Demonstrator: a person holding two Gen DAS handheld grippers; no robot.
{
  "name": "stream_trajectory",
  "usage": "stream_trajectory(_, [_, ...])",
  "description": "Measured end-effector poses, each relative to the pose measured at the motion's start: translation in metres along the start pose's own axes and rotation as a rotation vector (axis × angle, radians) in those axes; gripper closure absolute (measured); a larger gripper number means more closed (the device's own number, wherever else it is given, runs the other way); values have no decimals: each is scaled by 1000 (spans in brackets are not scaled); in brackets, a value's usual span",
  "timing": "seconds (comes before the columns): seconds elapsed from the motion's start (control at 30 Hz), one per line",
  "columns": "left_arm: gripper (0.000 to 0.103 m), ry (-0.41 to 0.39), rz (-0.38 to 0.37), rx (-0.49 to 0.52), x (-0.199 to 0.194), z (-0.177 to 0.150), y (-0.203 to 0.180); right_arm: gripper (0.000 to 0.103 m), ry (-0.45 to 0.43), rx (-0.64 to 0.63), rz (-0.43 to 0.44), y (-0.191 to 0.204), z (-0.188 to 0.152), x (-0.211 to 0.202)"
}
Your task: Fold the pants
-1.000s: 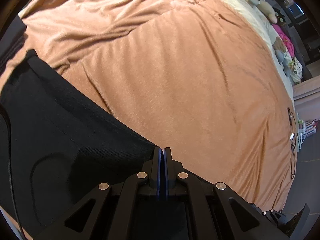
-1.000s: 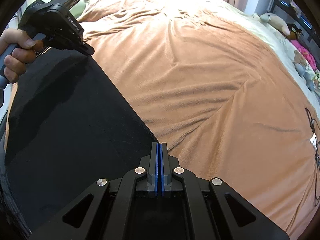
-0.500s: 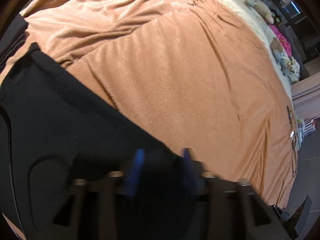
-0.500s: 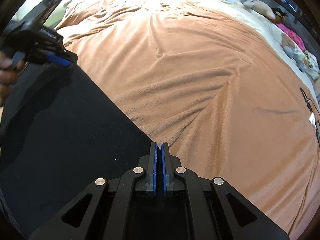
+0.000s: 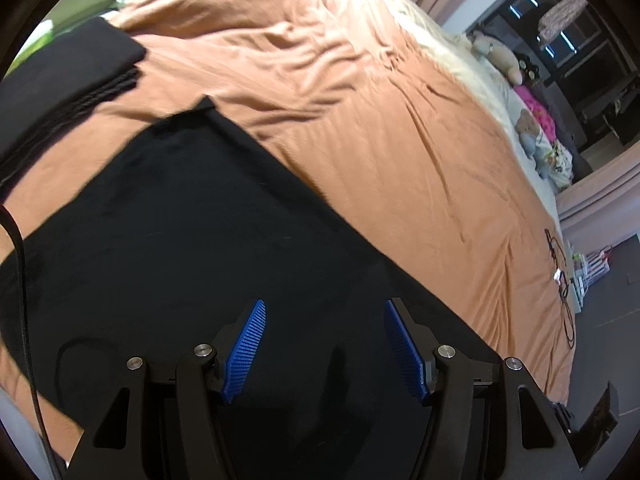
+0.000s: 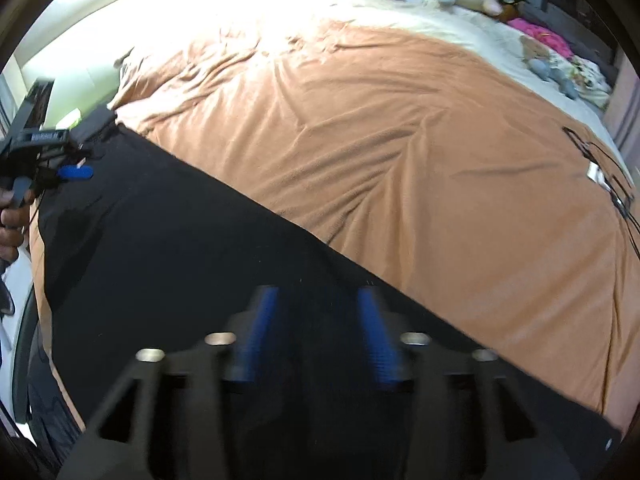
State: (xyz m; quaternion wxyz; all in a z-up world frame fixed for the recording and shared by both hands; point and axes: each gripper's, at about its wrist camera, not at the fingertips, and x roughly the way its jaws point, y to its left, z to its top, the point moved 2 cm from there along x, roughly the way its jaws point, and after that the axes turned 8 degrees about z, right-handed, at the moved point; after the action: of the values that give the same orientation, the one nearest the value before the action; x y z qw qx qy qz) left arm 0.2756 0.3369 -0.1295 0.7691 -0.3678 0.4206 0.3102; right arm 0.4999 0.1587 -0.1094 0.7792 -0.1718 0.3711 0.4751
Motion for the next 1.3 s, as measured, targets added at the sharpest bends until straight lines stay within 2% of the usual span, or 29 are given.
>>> stream_trajectory(0.23, [37,-57,28,-9,-21,-20,39,50,-37,73,1,12,-25,-26])
stream_trajectory(0.5, [37,-93,13,-111,-43,-36,110,50,-52,142,7,33,-53,-39])
stream_trajectory(0.7, [37,-136,-35,-229,-56,-43,166,50,-48,191,0,40,-72,-42])
stream_trajectory(0.83, [38,-124,-61,-261,-54,-44,182,50,-61,217,-35,47,-84,-47])
stream_trajectory(0.9, [41,-107,-44,-272,-53,-44,186,50,-73,244,-26,49,-91,-51])
stream_trajectory(1.07, [41,-101,-23,-295,-58,-53,195,50,-90,276,-36,54,-108,-64])
stream_trajectory(1.13, [41,-99,-40,-317,-56,-56,202,50,-94,291,-31,56,-115,-69])
stream_trajectory(1.3, [58,-83,-54,-336,-42,-53,205,50,-83,314,-24,55,-126,-66])
